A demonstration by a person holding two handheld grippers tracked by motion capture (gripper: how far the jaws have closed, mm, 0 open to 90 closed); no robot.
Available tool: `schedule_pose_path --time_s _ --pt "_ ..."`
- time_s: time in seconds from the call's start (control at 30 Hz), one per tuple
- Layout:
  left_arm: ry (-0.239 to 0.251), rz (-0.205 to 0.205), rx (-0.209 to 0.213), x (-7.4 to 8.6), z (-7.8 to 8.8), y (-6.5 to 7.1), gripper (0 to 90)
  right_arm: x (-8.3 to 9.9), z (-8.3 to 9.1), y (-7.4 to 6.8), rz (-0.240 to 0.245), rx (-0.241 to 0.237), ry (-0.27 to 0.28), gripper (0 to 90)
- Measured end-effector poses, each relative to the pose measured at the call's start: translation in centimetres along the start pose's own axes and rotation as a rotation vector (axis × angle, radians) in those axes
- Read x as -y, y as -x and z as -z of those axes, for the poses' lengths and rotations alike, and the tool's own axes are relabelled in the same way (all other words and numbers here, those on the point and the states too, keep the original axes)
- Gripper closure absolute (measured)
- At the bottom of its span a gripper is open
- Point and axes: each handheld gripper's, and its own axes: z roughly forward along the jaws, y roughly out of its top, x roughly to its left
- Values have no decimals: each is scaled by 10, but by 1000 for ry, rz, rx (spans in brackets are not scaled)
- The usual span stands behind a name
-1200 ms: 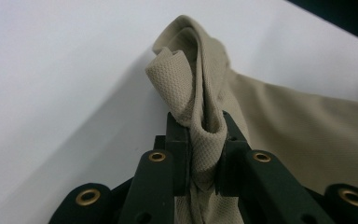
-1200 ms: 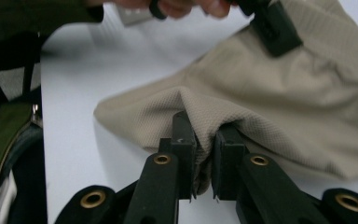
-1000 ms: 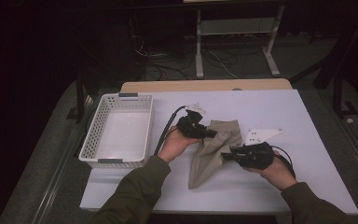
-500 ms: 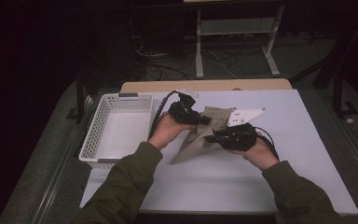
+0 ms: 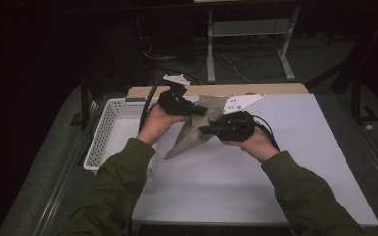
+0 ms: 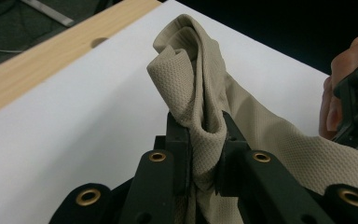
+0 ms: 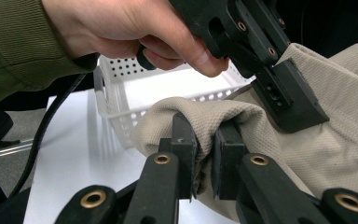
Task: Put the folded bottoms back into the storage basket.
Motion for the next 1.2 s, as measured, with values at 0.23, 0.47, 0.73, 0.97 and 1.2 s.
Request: schedule_pose_path --time_s 0.23,0.47,0.73,0.97,1.2 --pt "13 20 -47 5 36 -18 787 -23 -21 -1 20 -23 9 803" --pt "50 43 -87 17 75 -37 787 -44 -48 -7 38 -49 9 803" --pt "44 67 -150 39 109 -57 787 -60 -87 -18 68 -85 -14 803" --pt "27 83 -201 62 129 -74 786 -67 -122 -27 75 -122 -37 803" --pt "0 104 -240 87 141 -88 786 -67 -158 -37 84 -152 -78 803"
